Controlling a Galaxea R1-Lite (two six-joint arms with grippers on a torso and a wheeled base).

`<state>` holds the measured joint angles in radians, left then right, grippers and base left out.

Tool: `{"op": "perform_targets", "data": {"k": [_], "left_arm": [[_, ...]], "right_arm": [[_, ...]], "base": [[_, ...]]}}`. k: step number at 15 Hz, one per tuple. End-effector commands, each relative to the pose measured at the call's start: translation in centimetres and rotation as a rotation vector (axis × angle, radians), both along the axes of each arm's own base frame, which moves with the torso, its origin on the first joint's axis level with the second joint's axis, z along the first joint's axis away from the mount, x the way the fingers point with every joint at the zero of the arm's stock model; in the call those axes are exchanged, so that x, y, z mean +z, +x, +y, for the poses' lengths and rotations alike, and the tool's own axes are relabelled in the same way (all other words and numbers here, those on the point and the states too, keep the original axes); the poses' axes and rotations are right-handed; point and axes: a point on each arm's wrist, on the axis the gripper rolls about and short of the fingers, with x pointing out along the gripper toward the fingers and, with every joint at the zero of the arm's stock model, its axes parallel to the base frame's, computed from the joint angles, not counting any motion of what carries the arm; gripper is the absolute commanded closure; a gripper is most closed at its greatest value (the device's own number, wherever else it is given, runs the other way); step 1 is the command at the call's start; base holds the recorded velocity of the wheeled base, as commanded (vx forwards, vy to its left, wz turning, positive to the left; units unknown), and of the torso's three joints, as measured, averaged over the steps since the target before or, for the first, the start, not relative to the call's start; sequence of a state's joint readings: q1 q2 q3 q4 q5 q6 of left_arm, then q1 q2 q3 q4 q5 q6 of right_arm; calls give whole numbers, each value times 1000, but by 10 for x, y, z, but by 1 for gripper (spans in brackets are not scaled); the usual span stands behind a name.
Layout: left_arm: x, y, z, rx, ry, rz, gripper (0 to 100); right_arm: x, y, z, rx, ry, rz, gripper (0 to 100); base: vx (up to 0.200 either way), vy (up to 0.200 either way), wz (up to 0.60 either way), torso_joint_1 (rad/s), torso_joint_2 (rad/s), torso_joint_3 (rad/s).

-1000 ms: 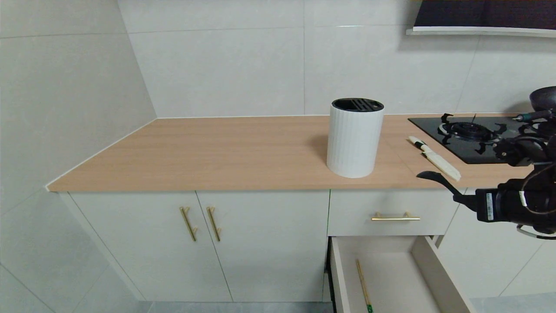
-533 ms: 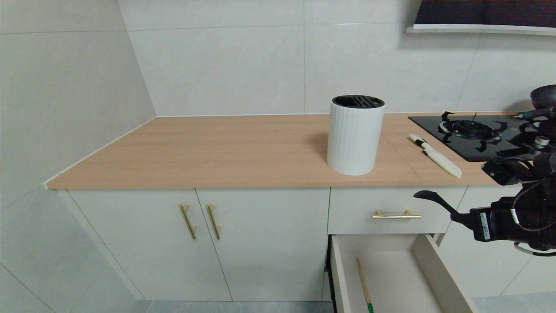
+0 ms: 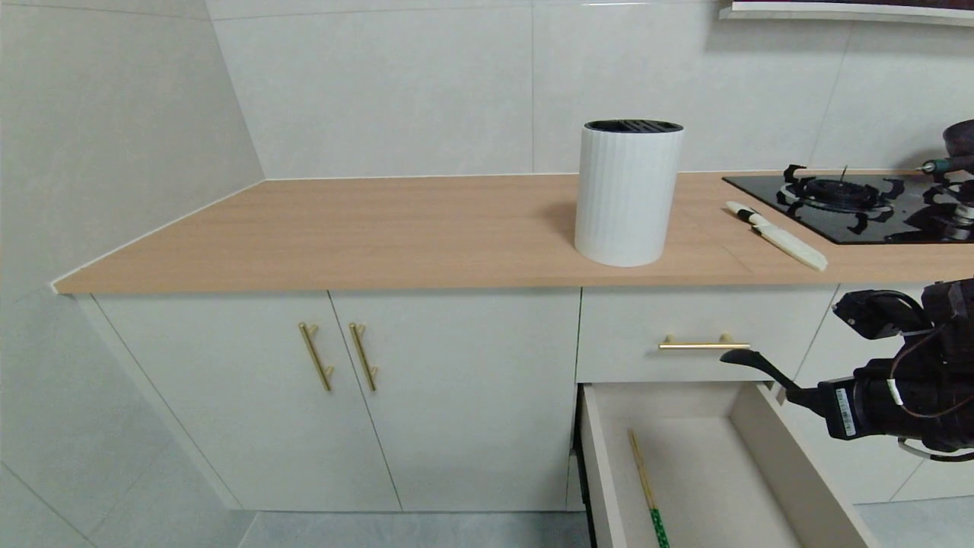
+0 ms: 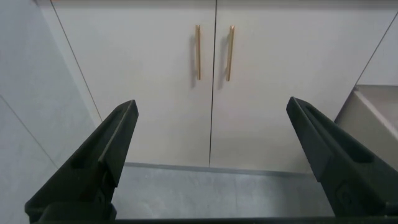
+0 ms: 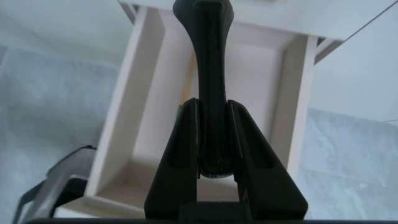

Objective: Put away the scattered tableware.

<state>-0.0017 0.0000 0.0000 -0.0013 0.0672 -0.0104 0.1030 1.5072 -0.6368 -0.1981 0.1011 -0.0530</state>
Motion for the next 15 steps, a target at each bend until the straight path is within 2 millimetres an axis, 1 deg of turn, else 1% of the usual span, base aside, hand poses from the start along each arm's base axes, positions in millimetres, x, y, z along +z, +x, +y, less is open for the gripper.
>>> {"op": "perform_targets", "data": {"k": [1, 5, 10, 15], "left_arm": [[0, 0, 0, 0, 0, 0, 0], [0, 0, 0, 0, 0, 0, 0], [0, 0, 0, 0, 0, 0, 0], [0, 0, 0, 0, 0, 0, 0]], "right_arm": [[-2, 1, 0, 2, -1, 6, 100], [-10, 5, 2, 6, -7, 43, 100], [-22, 13, 3, 6, -12, 88, 100], [-27, 17, 3, 7, -12, 109, 100]], "base": [[0, 0, 0, -183, 471, 286], [0, 0, 0, -167, 467, 298], [0, 0, 0, -128, 436, 304], [0, 0, 0, -19, 80, 53]]}}
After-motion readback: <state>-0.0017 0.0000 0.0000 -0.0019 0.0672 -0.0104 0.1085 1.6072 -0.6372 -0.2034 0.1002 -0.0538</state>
